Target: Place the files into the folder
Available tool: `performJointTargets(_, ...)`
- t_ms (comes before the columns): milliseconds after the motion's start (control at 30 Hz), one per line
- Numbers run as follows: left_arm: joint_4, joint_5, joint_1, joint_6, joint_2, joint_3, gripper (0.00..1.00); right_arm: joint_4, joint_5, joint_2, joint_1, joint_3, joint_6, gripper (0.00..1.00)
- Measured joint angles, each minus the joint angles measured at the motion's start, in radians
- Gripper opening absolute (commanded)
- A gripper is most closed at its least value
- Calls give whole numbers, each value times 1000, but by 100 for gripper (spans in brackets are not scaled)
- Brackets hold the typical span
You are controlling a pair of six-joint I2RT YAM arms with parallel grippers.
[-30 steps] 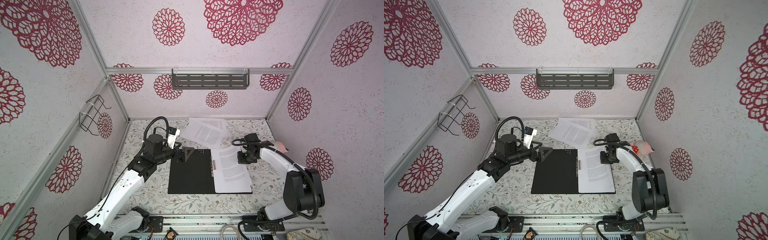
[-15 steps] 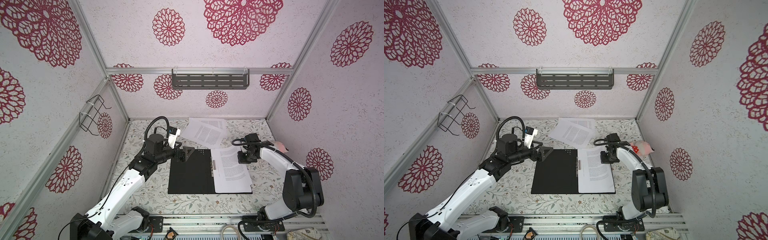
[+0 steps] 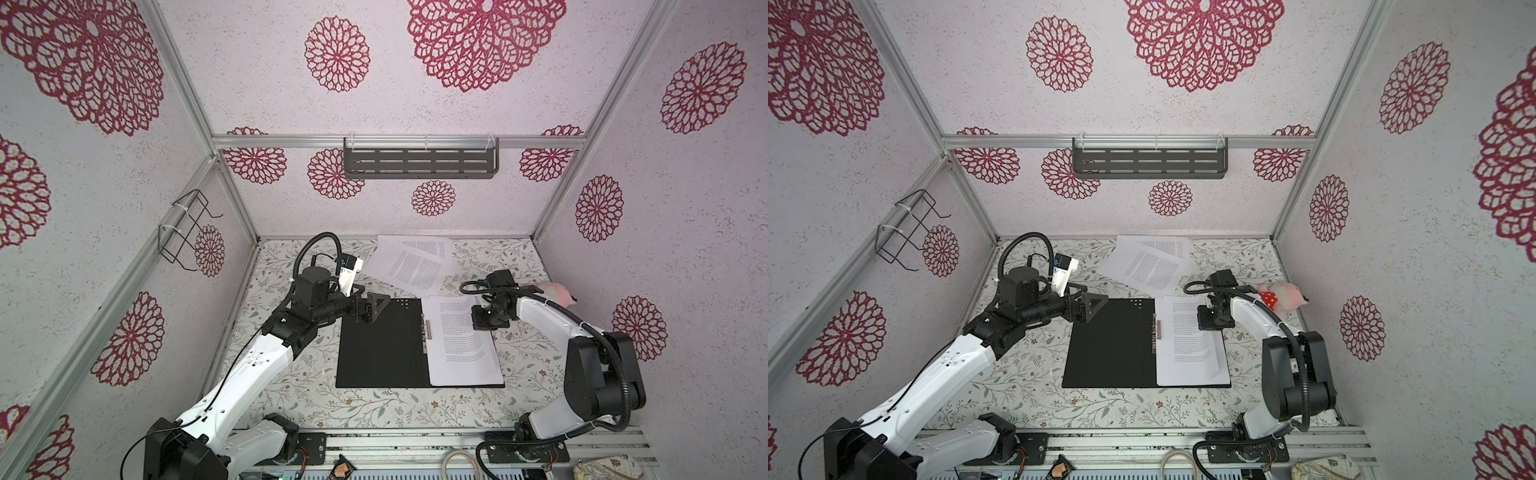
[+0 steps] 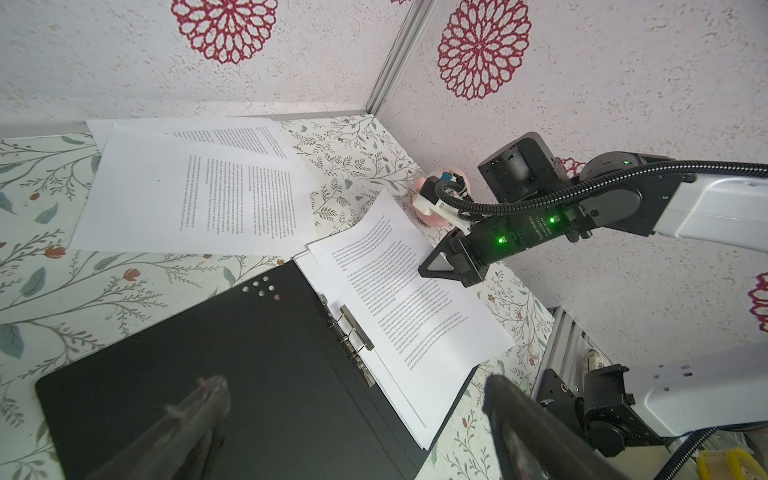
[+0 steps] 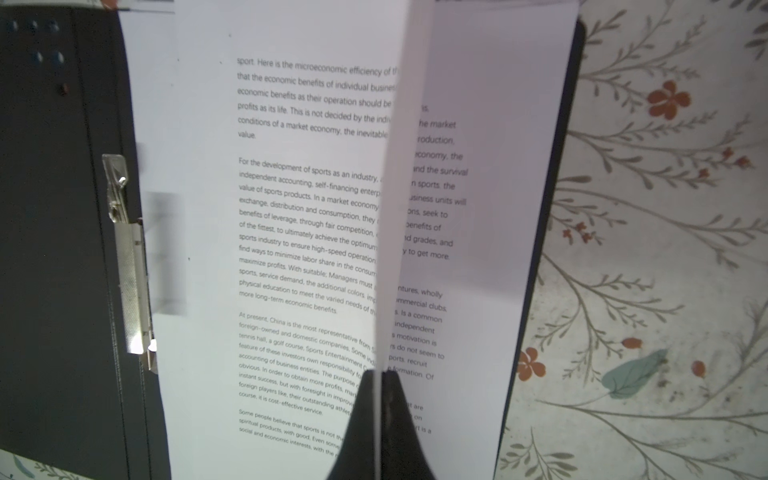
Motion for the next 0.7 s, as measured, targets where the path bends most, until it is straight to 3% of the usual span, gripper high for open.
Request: performJointTargets(700,0,16,0,-1,0,0,99,32,-19,-2,31,-32,0,0)
